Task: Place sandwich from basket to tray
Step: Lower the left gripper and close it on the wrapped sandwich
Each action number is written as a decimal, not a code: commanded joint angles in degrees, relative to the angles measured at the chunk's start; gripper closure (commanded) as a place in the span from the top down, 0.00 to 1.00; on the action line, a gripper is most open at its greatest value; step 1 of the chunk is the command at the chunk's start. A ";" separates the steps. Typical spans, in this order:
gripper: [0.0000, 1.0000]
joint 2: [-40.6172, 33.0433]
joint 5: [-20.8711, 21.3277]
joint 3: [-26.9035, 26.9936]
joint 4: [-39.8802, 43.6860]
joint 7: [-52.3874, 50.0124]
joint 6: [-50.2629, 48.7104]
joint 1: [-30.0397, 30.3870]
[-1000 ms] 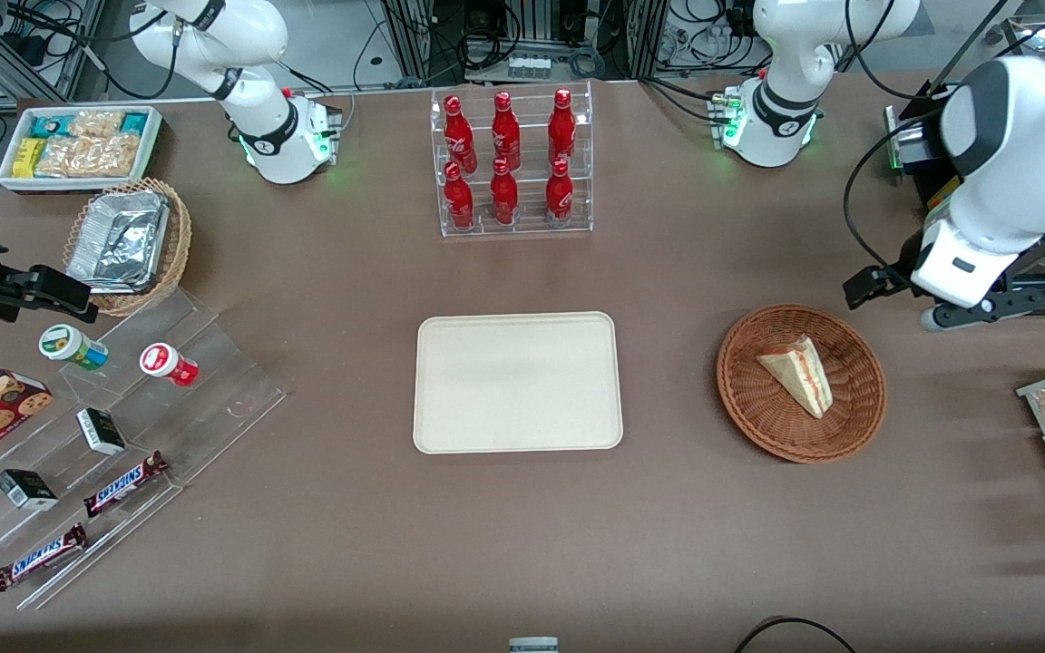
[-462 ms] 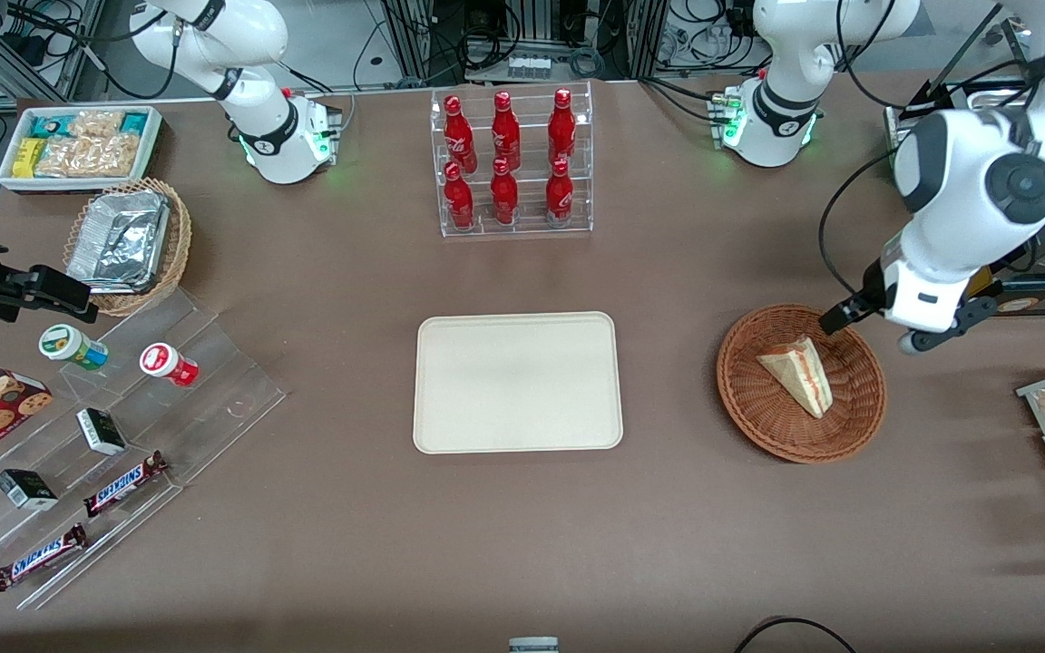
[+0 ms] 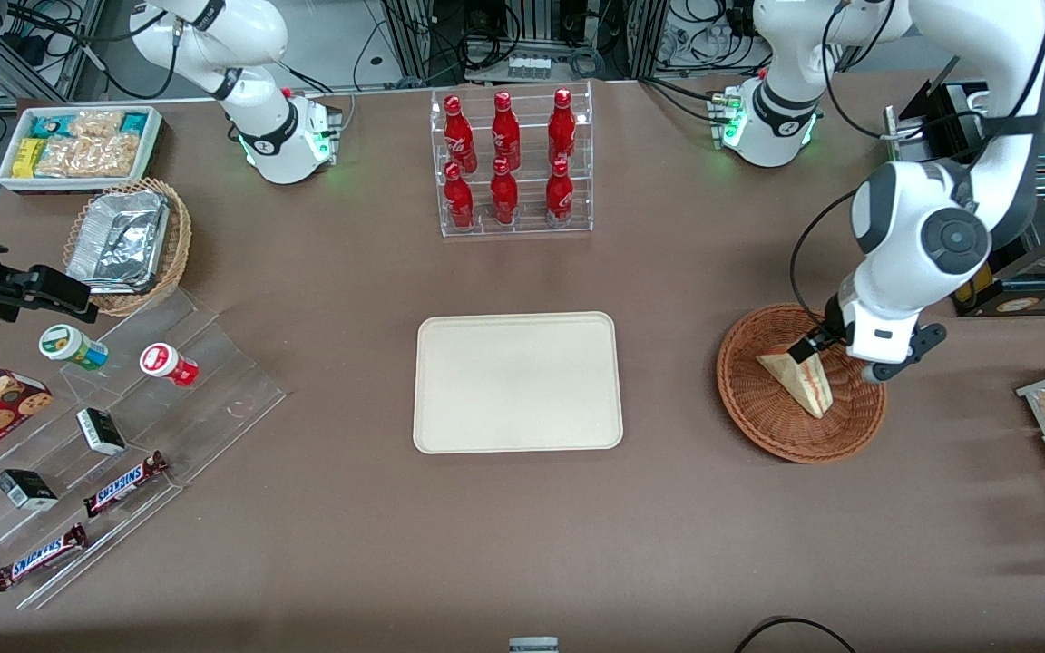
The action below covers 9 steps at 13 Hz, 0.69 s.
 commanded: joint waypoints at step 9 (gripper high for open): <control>0.01 8.05 0.97 0.51 0.41 -1.62 7.86 0.03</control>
